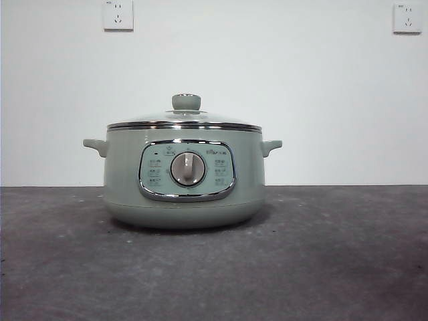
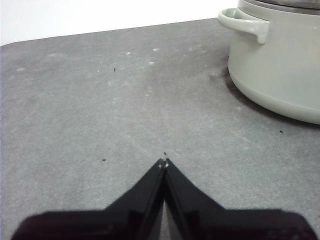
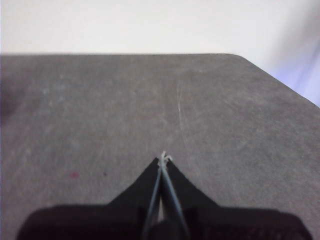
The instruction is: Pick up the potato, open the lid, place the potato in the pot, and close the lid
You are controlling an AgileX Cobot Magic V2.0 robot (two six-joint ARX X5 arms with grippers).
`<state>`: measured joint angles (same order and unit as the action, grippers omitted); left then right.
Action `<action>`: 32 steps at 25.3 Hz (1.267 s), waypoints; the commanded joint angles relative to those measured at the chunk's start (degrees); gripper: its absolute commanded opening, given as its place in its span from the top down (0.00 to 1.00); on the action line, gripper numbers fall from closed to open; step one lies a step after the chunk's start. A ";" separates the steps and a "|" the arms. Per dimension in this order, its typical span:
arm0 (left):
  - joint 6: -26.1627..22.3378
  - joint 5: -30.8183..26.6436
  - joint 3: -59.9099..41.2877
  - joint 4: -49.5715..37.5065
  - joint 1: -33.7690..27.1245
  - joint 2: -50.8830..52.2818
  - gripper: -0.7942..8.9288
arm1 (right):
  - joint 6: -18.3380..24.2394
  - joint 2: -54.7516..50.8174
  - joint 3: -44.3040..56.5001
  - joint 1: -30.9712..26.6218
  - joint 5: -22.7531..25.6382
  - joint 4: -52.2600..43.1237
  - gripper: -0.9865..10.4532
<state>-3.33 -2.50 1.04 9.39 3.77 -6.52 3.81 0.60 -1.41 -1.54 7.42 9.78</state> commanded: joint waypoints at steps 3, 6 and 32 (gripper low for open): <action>0.57 -0.07 -0.61 -0.09 0.02 0.02 0.92 | 2.38 -0.15 0.59 0.04 -0.57 0.55 0.93; 0.57 -0.07 -0.61 -0.09 0.02 0.02 0.92 | 2.91 -0.15 0.59 0.11 -0.59 0.55 0.93; 0.57 -0.07 -0.61 -0.09 0.02 0.02 0.92 | 2.40 -0.11 0.57 2.29 -0.42 0.57 0.93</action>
<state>-3.33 -2.50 1.04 9.39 3.77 -6.52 6.04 0.60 -1.43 0.73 6.98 10.61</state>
